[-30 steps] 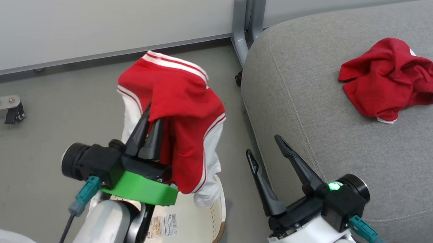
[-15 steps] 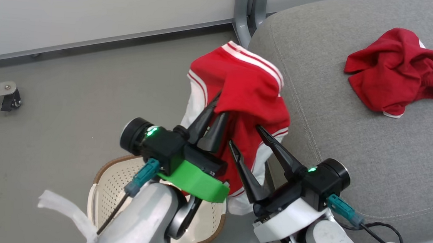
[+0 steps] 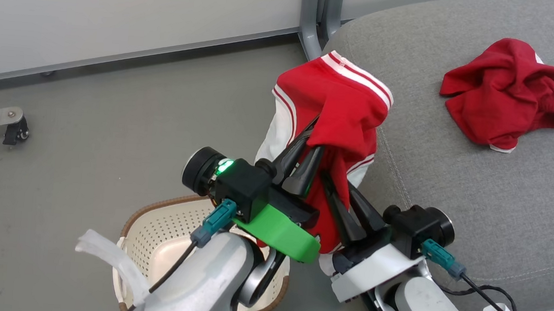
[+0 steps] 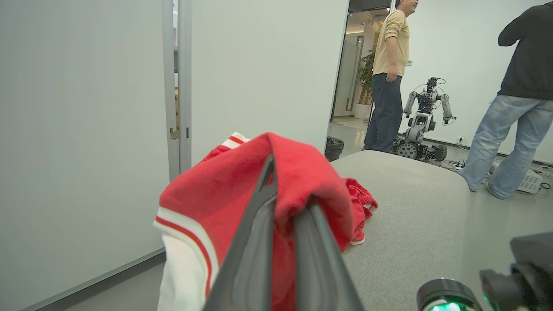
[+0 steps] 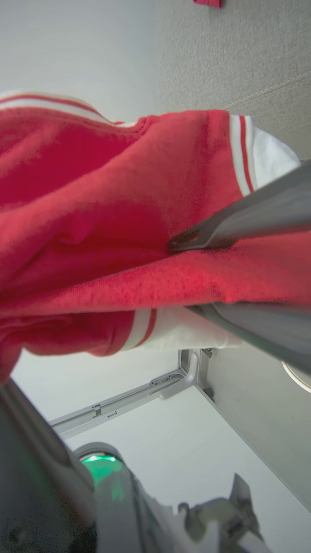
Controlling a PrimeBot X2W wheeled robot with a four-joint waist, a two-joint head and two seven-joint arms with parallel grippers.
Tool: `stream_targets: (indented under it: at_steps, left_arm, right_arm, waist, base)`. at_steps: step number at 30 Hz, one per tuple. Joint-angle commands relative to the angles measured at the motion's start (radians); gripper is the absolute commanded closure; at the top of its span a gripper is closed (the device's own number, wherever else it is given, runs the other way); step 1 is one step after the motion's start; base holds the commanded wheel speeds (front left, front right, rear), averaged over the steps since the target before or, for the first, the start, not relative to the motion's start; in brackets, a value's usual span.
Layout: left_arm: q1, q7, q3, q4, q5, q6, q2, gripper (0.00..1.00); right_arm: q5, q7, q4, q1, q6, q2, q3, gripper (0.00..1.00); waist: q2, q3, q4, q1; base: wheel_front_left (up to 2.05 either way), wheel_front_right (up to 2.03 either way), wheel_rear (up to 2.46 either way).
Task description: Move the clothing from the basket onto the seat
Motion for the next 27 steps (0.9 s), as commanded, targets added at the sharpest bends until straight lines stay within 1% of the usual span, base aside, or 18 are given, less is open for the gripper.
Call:
stream_targets:
  at_steps: [1,4,9,14,15,16,17,24,27]
  left_arm:
    - [-0.014,0.002,0.004,0.008,-0.005,0.008,0.005,1.0]
    - [-0.01,0.004,0.006,0.02,-0.004,0.012,0.018,1.0]
    - [0.005,0.008,0.008,0.032,-0.012,0.003,0.044,1.0]
    - [0.025,0.005,0.019,0.034,-0.026,0.009,0.054,1.0]
    - [0.028,0.005,0.019,0.034,-0.025,0.011,0.056,0.89]
    - [0.03,0.004,0.018,0.034,-0.024,0.011,0.059,0.57]
    - [0.034,0.01,0.012,0.037,-0.019,0.009,0.065,0.0]
    - [0.065,0.015,0.009,0.028,-0.016,0.019,0.101,0.0]
    - [0.079,0.015,0.02,0.018,-0.015,0.034,0.121,0.0]
  right_arm:
    - [0.002,-0.003,0.005,-0.012,-0.001,0.003,0.001,1.0]
    - [0.005,-0.003,0.006,-0.005,-0.001,0.002,-0.017,1.0]
    - [0.01,-0.003,-0.001,0.009,-0.001,0.002,-0.047,1.0]
    - [0.006,-0.003,-0.03,0.024,-0.001,0.005,-0.093,1.0]
    - [0.008,-0.003,-0.035,0.027,-0.001,0.006,-0.101,1.0]
    - [0.007,-0.003,-0.039,0.028,-0.001,0.007,-0.108,1.0]
    - [0.007,-0.003,-0.044,0.029,-0.001,0.007,-0.116,1.0]
    - [0.003,-0.003,-0.059,0.045,-0.001,0.01,-0.142,1.0]
    - [0.001,-0.003,-0.061,0.047,-0.001,0.012,-0.149,1.0]
  waist:
    - [0.0,0.001,-0.001,0.0001]
    - [0.0,0.003,0.0,0.0001]
    - [0.0,0.008,0.003,0.0001]
    - [0.0,0.006,0.007,0.0001]
    - [0.0,0.005,0.008,0.0001]
    - [0.0,0.005,0.009,0.0001]
    - [0.0,0.003,0.009,0.0001]
    - [0.0,-0.003,0.013,0.0001]
    - [0.0,-0.007,0.016,0.0001]
  base:
    - [0.0,0.0,0.0]
    - [0.0,0.0,0.0]
    - [0.0,0.0,0.0]
    - [0.0,0.0,0.0]
    - [0.0,0.0,0.0]
    - [0.0,0.0,0.0]
    - [0.0,0.0,0.0]
    - [0.0,0.0,0.0]
    - [0.0,0.0,0.0]
